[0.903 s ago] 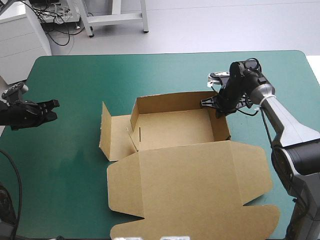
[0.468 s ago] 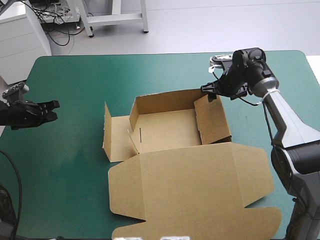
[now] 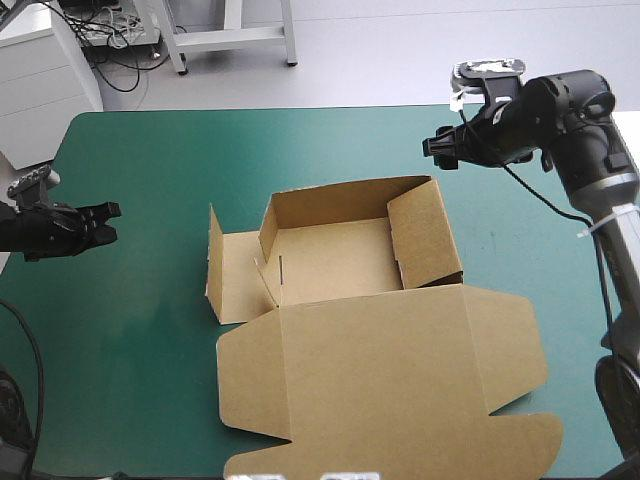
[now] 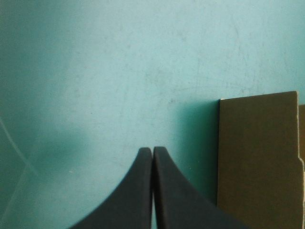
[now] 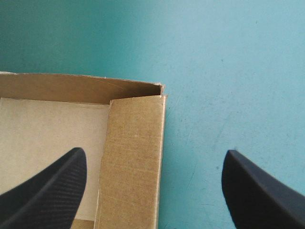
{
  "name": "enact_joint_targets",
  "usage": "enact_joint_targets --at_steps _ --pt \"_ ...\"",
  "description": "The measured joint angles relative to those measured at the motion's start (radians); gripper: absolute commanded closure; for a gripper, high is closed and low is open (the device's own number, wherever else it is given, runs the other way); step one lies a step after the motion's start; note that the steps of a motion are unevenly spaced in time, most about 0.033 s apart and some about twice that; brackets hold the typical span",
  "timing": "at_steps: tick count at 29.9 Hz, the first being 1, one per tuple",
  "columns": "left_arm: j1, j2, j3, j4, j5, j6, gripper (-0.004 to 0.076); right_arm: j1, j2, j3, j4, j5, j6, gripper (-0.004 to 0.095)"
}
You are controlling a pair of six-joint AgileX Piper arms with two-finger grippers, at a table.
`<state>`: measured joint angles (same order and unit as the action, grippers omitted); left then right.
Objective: Fold the box
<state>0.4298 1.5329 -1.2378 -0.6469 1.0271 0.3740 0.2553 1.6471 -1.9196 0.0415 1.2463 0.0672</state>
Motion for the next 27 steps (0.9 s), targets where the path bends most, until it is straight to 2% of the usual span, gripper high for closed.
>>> enact_joint_targets --at_steps 5,12,27 --pt "0.000 0.000 0.000 -0.005 0.008 0.003 0.0756 0.000 -0.051 0.009 -0.002 0.000 0.004 0.0187" --pt "0.000 0.000 0.000 -0.012 0.012 0.018 0.0756 0.000 -0.064 0.133 -0.002 0.000 -0.007 0.0187" --pt "0.000 0.000 0.000 -0.013 0.015 0.041 0.0756 0.000 0.201 0.194 0.059 -0.008 -0.044 0.0187"
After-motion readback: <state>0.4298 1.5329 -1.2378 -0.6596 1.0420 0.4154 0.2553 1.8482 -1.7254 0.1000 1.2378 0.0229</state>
